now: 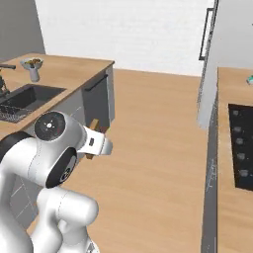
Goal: Start the toaster. Once the lever pops up, take the bread to the plate on the dining counter.
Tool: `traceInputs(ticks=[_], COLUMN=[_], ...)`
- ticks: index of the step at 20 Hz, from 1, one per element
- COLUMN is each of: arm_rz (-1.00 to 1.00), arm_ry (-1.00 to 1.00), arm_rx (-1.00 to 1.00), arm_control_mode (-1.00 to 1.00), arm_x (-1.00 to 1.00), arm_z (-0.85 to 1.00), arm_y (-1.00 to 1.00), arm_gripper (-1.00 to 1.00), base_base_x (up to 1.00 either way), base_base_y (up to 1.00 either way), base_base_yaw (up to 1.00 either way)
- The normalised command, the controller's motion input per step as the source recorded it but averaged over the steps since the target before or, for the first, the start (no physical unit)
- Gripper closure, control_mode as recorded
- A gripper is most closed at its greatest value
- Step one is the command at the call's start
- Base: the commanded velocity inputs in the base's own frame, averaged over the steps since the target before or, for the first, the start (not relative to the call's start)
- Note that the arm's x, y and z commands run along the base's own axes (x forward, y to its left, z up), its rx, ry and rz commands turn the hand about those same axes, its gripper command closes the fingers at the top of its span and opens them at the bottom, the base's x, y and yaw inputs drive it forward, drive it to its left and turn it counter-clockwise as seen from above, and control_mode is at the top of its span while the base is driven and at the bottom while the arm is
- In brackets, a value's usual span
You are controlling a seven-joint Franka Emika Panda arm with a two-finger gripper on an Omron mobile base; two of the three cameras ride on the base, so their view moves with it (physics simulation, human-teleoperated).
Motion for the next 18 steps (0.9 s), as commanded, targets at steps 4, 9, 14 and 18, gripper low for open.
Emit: traceInputs(ticks=[4,9,14,18], arm_rz=[0.0,0.0,0.0,0.0], arm_ry=[0.0,0.0,0.0,0.0], arm_rx=[0.0,0.0,0.0,0.0], arm_control_mode=[1.0,1.0,1.0,1.0], arm_x=[0.0,0.0,0.0,0.0], arm_z=[0.0,0.0,0.0,0.0], arm_y=[0.0,0.0,0.0,0.0], arm_gripper=[1.0,1.0,1.0,1.0], base_base_x=[-0.07,-0.13,-0.21,-0.3], base_base_y=[0.0,0.12,0.36,0.59], base_base_yaw=[1.0,1.0,1.0,0.98])
